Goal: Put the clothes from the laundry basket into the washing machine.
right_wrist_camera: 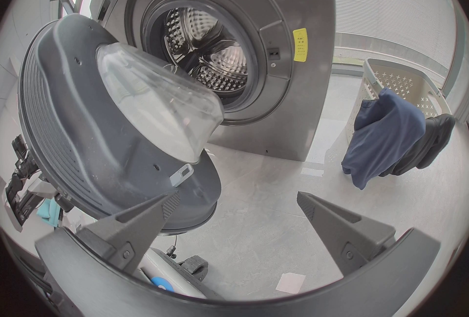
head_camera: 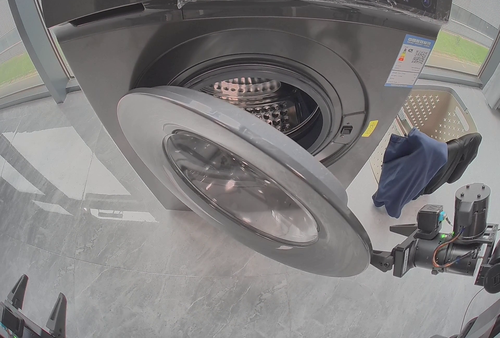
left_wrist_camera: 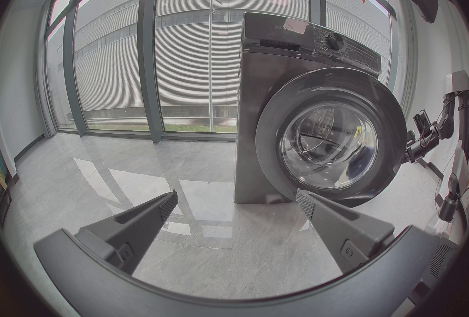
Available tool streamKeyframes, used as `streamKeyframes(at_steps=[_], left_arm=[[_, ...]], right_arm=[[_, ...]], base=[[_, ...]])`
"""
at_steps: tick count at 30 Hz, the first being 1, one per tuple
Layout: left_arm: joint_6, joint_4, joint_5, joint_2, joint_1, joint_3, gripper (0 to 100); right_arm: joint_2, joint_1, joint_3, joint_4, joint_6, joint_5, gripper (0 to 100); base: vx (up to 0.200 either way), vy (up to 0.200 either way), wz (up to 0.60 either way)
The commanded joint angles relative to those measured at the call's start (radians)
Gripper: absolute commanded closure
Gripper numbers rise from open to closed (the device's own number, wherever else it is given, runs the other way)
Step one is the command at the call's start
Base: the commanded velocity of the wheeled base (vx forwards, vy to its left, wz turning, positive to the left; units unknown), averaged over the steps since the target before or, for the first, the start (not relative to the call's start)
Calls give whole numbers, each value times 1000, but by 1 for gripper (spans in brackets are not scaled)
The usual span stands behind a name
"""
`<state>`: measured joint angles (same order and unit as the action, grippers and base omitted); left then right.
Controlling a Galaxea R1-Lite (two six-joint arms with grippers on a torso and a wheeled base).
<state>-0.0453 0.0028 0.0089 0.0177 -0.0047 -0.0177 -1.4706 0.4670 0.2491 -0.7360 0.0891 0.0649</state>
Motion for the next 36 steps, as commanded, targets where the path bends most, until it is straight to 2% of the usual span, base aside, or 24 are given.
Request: streamKeyframes(at_steps=[1, 6, 10, 14, 18, 22, 30, 32, 36], left_arm=[[-1, 0, 0, -10, 0, 15, 0], [-1, 0, 0, -10, 0, 15, 0], [-1, 0, 0, -10, 0, 15, 0], [-1, 0, 0, -10, 0, 15, 0], [-1, 0, 0, -10, 0, 15, 0], [-1, 0, 0, -10, 0, 15, 0], [-1, 0, 0, -10, 0, 15, 0], [-1, 0, 0, -10, 0, 15, 0], [-1, 0, 0, -10, 0, 15, 0]], right_arm=[[-5, 33, -16, 1, 0, 4, 0], [18, 61, -51, 1, -2, 4, 0], [13, 47, -51, 0, -2, 3, 0], [-37, -13, 15, -2, 3, 1, 0], [-59, -13, 44, -3, 4, 4, 0], [-68, 10, 45, -2, 3, 10, 0], [-48, 136, 25, -2, 11, 10, 0], [-40, 145, 19, -2, 11, 7, 0], [-53, 110, 50, -3, 12, -2, 0]], base=[[0, 0, 0], [0, 0, 0], [0, 0, 0], [0, 0, 0], [-200, 0, 0], [-100, 0, 0], [0, 0, 0], [0, 0, 0], [0, 0, 0]])
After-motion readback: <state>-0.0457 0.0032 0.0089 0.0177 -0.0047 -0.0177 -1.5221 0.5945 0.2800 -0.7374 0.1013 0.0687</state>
